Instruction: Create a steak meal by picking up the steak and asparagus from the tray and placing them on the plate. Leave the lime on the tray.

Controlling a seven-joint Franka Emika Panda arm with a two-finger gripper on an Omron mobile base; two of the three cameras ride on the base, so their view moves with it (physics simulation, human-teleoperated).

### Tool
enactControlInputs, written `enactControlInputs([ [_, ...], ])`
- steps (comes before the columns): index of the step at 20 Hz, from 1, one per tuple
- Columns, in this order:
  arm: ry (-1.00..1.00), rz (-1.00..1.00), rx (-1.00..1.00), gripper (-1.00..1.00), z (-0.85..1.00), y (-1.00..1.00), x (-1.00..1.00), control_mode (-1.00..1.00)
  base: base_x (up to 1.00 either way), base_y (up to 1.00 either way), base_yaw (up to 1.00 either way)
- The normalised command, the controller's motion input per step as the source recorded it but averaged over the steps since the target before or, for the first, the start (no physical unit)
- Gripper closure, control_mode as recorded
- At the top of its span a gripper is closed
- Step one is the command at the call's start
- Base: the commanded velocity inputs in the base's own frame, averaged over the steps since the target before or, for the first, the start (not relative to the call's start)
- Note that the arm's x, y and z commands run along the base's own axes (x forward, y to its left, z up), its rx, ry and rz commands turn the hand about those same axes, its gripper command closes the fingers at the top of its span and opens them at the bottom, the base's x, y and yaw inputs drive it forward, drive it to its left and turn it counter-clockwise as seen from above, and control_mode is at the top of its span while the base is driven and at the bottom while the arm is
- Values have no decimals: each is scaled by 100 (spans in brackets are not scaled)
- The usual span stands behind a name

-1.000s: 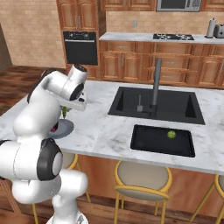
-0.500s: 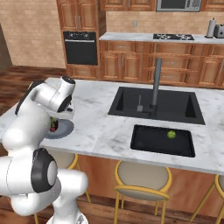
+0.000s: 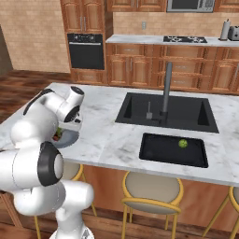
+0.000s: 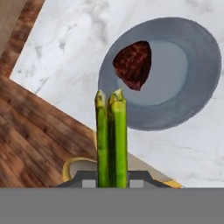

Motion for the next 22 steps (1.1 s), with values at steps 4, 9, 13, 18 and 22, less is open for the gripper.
enactControlInputs([
  [4,6,0,0,100,-38,5,44,-100,0,0,0],
  [9,3,0,0,100,-36,10,36,-100,0,0,0],
  [13,1,0,0,100,-34,13,36,-100,0,0,0],
  [18,0,0,0,100,-29,10,32,-100,0,0,0],
  [22,0,0,0,100,-25,10,28,-100,0,0,0],
])
